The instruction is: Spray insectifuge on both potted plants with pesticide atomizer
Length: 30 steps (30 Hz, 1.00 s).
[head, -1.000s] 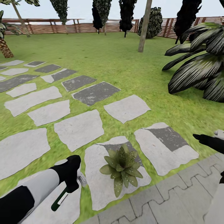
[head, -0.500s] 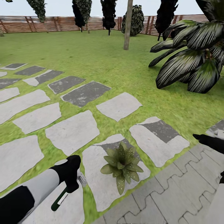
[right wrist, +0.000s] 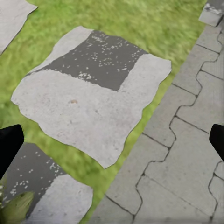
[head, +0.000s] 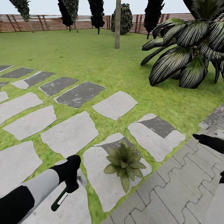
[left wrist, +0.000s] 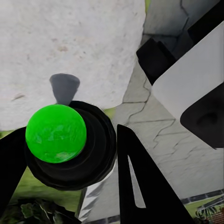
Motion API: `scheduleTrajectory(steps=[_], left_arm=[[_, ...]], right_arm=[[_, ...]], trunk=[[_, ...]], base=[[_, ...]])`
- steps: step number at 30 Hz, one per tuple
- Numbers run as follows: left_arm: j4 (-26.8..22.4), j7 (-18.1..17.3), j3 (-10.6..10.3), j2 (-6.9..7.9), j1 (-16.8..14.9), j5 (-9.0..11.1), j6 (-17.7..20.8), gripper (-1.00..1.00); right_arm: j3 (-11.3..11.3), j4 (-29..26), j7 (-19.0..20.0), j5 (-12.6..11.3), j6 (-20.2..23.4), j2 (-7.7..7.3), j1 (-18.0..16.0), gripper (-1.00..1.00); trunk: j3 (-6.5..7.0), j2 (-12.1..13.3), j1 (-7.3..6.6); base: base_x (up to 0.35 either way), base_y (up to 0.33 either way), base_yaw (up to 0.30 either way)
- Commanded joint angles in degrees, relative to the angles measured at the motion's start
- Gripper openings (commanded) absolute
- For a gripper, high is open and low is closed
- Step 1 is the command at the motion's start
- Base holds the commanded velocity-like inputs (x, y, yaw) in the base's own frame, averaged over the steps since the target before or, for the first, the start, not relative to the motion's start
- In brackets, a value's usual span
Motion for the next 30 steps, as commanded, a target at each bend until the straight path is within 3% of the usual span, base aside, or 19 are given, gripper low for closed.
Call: scheduleTrajectory(steps=[1, 8, 16, 30], left_arm=[[-0.2, -0.6, -0.1, 0.05, 0.0, -0.5, 0.3, -1.00], [-0.2, -0.6, -0.1, 0.05, 0.0, -0.5, 0.3, -1.00], [-0.2, -0.6, -0.1, 0.04, 0.0, -0.5, 0.3, -1.00], [-0.2, -0.6, -0.2, 0.05, 0.0, -0.5, 0.3, -1.00]], right_arm=[[-0.1, 0.0, 0.6, 0.6, 0.2, 0.02, -0.1, 1.00], [-0.1, -0.1, 0.6, 0.6, 0.2, 0.00, -0.1, 1.00], [-0.1, -0.1, 0.6, 0.6, 0.2, -0.01, -0.1, 1.00], [-0.1, -0.1, 0.6, 0.6, 0.2, -0.07, -0.1, 1.00]], trunk=[[-0.05, 0.0, -0.01], [-0.05, 0.0, -0.01], [-0.05, 0.0, -0.01], [-0.05, 0.0, -0.01]], base=[[0.000, 0.253, -0.002], [0.000, 0.253, -0.022], [0.000, 0.224, -0.257], [0.000, 0.013, -0.285]])
